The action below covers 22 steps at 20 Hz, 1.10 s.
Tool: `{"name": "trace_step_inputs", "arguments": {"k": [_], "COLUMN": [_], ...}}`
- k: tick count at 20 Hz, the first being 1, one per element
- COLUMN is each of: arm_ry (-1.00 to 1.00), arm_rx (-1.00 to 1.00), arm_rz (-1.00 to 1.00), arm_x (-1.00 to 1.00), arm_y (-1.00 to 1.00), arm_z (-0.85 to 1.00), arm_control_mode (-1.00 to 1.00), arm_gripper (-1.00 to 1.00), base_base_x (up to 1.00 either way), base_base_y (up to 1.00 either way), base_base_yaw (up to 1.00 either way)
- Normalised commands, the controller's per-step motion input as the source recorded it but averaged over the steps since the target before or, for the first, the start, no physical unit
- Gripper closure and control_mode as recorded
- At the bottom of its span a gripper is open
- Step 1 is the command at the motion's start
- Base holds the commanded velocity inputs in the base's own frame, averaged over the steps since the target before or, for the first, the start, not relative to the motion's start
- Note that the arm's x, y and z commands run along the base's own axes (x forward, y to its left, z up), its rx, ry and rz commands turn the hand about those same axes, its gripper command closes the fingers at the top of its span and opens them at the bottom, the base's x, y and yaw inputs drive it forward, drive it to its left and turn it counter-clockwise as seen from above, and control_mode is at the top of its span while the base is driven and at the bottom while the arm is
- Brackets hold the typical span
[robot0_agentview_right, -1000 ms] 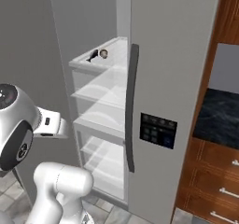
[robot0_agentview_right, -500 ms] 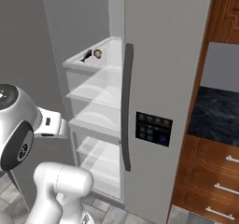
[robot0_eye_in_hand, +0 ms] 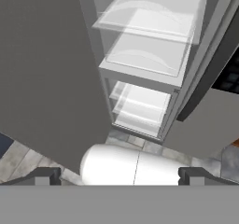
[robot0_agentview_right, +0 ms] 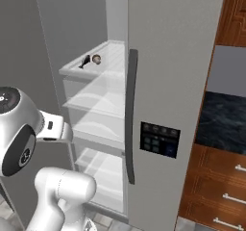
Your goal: Place one mushroom and one fish in each tupperware on the nearby counter, to pack two identical lunches.
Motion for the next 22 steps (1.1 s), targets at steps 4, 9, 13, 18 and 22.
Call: {"name": "trace_step_inputs", "arguments": {"k": [4, 9, 13, 18, 22], "arm_ry": [0.0, 0.0, 0.0, 0.0, 0.0], "arm_rx": [0.0, 0.0, 0.0, 0.0, -0.02], "arm_rz": [0.0, 0.0, 0.0, 0.0, -0.03], "arm_x": [0.0, 0.0, 0.0, 0.0, 0.03], "arm_y": [0.0, 0.0, 0.0, 0.0, 0.25], "arm_z": [0.0, 0.0, 0.0, 0.0, 0.0], "arm_control_mode": [1.0, 1.0, 1.0, 1.0, -1.0], "arm_gripper": [-1.0, -1.0, -1.0, -1.0, -1.0], "base_base_x": [0.37, 0.27, 0.39, 0.52, 0.12], "base_base_y": [0.37, -0.03, 0.0, 0.01, 0.12], "base_base_yaw": [-0.11, -0.1, -0.09, -0.09, -0.03]}}
